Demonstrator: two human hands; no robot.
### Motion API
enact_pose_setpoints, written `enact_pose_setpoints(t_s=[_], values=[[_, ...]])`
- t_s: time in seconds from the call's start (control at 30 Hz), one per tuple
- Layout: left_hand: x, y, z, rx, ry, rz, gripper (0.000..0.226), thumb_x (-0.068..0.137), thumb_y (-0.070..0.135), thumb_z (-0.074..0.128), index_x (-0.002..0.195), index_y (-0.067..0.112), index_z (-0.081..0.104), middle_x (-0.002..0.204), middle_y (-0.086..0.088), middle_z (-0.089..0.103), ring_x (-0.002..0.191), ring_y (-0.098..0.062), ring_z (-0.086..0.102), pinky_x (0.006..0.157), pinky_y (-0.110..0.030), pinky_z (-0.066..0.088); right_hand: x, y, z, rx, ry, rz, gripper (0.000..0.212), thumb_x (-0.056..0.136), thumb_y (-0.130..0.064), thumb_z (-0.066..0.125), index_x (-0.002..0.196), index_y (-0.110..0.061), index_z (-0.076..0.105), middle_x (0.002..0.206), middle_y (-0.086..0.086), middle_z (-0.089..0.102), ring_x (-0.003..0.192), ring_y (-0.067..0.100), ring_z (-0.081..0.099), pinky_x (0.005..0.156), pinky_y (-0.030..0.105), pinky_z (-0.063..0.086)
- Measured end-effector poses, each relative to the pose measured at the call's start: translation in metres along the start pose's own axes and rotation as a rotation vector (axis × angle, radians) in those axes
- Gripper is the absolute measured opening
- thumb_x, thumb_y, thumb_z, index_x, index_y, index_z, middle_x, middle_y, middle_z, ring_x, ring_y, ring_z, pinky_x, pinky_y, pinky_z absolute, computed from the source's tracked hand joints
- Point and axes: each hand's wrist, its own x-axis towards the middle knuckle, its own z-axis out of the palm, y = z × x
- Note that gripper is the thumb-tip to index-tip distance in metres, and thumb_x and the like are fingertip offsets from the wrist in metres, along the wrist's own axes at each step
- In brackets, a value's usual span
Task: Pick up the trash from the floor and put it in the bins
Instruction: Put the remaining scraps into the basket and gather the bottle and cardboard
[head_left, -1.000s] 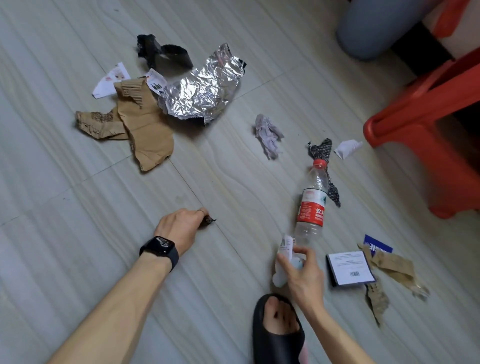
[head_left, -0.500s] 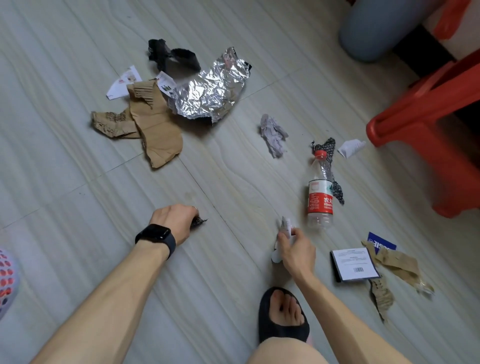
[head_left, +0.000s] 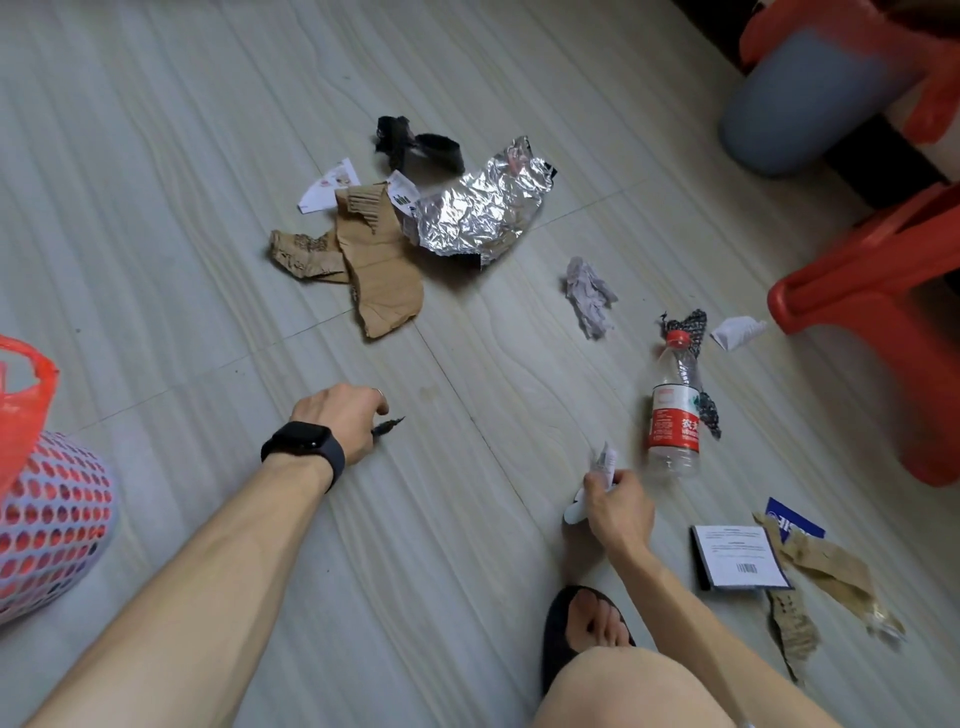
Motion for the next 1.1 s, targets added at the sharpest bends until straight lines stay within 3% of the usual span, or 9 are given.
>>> enact_pose_setpoints(t_s=[0.1,0.27,0.43,0.6,0.7,0.83,0.97,1.1], values=[[-0.004,0.003,-0.006,-0.029,0.031,0.022,0.041,0.091,0.019,0.057,0.129,0.036,0.055,0.118,0.008,0.065,0.111,-0.021,0.061,0.086,-0.033,0.053,-0.014,-0.015,-0.001,-0.058,-0.108,-0.087,0.035,0.094,-0.042,0.048,0.085,-0.011,0.062,0.082,0.008,0.068,0.081,0.030,0.063,0.071,0.038,0.050],[-0.021,-0.015,-0.050,-0.162,0.241,0.033,0.035,0.092,0.023,0.055,0.123,0.040,0.059,0.113,0.015,0.068,0.108,-0.019,0.062,0.083,-0.030,0.050,-0.061,-0.117,0.013,-0.014,-0.273,-0.478,0.021,0.092,-0.038,0.058,0.090,-0.018,0.062,0.080,0.001,0.065,0.070,0.019,0.060,0.063,0.037,0.050],[-0.083,-0.093,-0.105,-0.285,0.636,-0.034,0.027,0.092,0.025,0.056,0.115,0.034,0.067,0.109,0.008,0.067,0.102,-0.023,0.062,0.079,-0.032,0.049,-0.147,-0.256,0.031,0.115,-0.324,-0.920,0.021,0.092,-0.039,0.062,0.090,-0.019,0.063,0.078,0.000,0.067,0.071,0.019,0.060,0.063,0.034,0.047],[-0.173,-0.205,-0.112,-0.296,0.915,-0.318,0.023,0.087,0.016,0.060,0.106,0.025,0.071,0.105,-0.001,0.068,0.096,-0.027,0.064,0.080,-0.037,0.053,-0.263,-0.335,0.063,0.071,-0.559,-1.237,0.021,0.091,-0.044,0.060,0.086,-0.024,0.057,0.070,-0.005,0.061,0.063,0.015,0.055,0.055,0.031,0.042],[-0.223,-0.249,-0.096,-0.250,0.870,-0.515,0.023,0.089,0.017,0.060,0.106,0.026,0.071,0.111,0.001,0.068,0.103,-0.027,0.062,0.082,-0.034,0.048,-0.320,-0.361,0.090,0.000,-0.657,-1.357,0.026,0.092,-0.046,0.057,0.090,-0.020,0.061,0.079,0.005,0.068,0.075,0.029,0.061,0.062,0.035,0.048],[-0.254,-0.280,-0.069,-0.220,0.727,-0.621,0.025,0.091,0.024,0.057,0.113,0.032,0.067,0.117,0.007,0.065,0.110,-0.024,0.060,0.084,-0.034,0.049,-0.365,-0.381,0.126,-0.141,-0.677,-1.464,0.040,0.097,-0.054,0.043,0.080,-0.019,0.053,0.071,0.007,0.062,0.079,0.038,0.061,0.063,0.037,0.048],[-0.247,-0.290,-0.035,-0.254,0.580,-0.484,0.038,0.091,0.036,0.052,0.127,0.030,0.061,0.130,0.004,0.058,0.120,-0.024,0.055,0.095,-0.034,0.047,-0.376,-0.372,0.154,-0.466,-0.646,-1.573,0.045,0.091,-0.058,0.046,0.120,-0.024,0.049,0.113,0.010,0.063,0.104,0.036,0.061,0.082,0.039,0.050],[-0.239,-0.287,-0.011,-0.148,0.385,-0.473,0.068,0.082,0.064,0.019,0.144,0.042,0.039,0.156,0.007,0.032,0.142,-0.022,0.030,0.115,-0.040,0.028,-0.374,-0.359,0.158,-0.591,-0.397,-1.785,0.052,0.094,-0.048,0.045,0.142,-0.030,0.035,0.138,0.007,0.042,0.122,0.035,0.045,0.092,0.041,0.047]])
